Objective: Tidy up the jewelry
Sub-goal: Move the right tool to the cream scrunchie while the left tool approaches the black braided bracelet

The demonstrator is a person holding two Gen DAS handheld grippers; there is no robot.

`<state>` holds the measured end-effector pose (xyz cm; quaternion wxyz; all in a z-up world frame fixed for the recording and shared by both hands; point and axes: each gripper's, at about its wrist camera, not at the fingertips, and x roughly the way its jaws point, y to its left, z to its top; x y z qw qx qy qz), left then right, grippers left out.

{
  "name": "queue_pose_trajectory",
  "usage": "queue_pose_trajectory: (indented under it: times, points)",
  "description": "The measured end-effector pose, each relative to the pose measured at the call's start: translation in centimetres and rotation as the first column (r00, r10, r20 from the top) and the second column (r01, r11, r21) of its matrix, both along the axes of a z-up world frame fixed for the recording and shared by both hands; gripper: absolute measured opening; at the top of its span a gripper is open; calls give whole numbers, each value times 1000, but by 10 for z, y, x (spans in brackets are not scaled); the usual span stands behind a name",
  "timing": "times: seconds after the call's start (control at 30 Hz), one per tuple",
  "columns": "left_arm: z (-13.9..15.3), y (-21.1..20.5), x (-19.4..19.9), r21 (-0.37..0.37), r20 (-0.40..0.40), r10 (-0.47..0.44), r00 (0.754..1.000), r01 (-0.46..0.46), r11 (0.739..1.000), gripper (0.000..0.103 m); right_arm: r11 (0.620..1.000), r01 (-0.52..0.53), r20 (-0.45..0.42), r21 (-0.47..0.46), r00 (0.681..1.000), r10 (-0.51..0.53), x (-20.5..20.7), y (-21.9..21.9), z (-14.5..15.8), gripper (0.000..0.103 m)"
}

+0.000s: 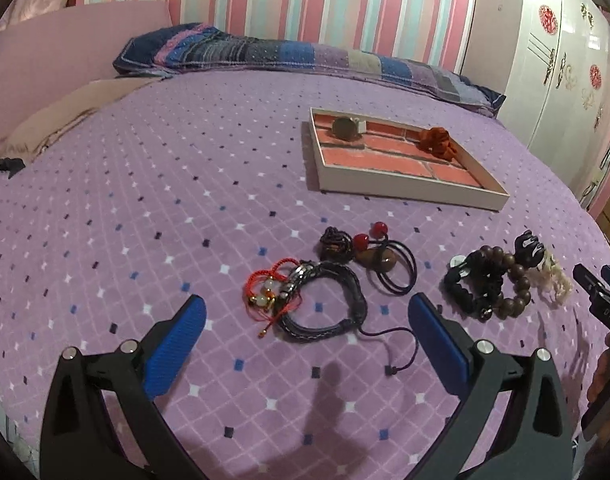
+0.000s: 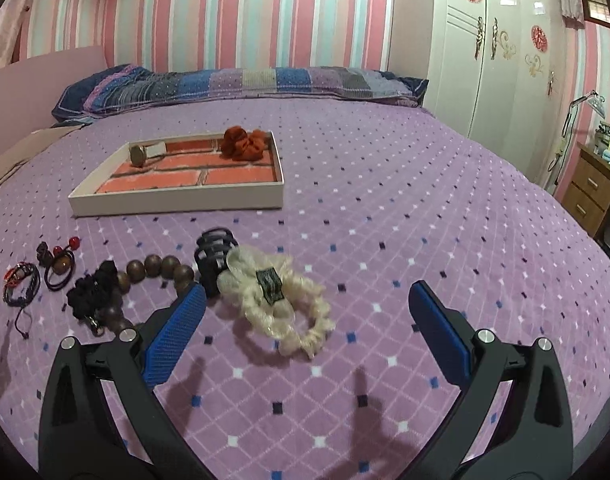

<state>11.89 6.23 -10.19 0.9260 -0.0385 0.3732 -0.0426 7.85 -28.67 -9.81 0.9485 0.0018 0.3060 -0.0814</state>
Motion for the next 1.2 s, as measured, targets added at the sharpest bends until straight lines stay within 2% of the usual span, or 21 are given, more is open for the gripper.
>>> queue_pose_trajectory:
  times: [0.2, 0.37, 0.57, 0.63, 0.77, 0.83, 0.97, 1.03, 1.2]
  points:
    - [-12, 10, 10, 0, -45, 15, 999, -15, 1000, 98, 999, 18, -24, 40, 1000, -17, 5, -9, -9, 99]
    - [-11, 10, 12, 7, -43, 4, 999, -3, 1000, 98, 998, 26, -40, 58, 999, -24, 11, -15, -13, 98]
    - [-8, -4, 7, -4, -37, -46, 998, 46, 999, 89, 999, 20, -42, 51, 999, -18, 13, -16, -15, 94]
    - [-7, -11, 8, -15, -43, -74, 996, 73, 997, 82, 999, 15, -42, 50, 999, -13, 13, -16, -15, 92]
    - [-7, -29, 11, -21, -50, -120, 992, 119, 993, 80, 999, 8, -44, 51, 999, -5, 14, -16, -17, 89]
    - [-9, -36, 14, -24, -58, -136, 989, 135, 991, 70, 999, 3, -47, 54, 999, 0, 14, -16, -19, 87]
    - [-19, -53, 22, 9, -92, -163, 982, 164, 986, 62, 998, -4, -54, 60, 999, 8, 15, -16, -22, 85]
    - [-26, -59, 27, 15, -114, -171, 979, 174, 985, 55, 998, -11, -54, 59, 998, 14, 16, -15, -23, 83]
    - [-36, -62, 40, 34, -151, -150, 977, 156, 987, 41, 998, -27, -50, 56, 998, 30, 18, -14, -21, 76]
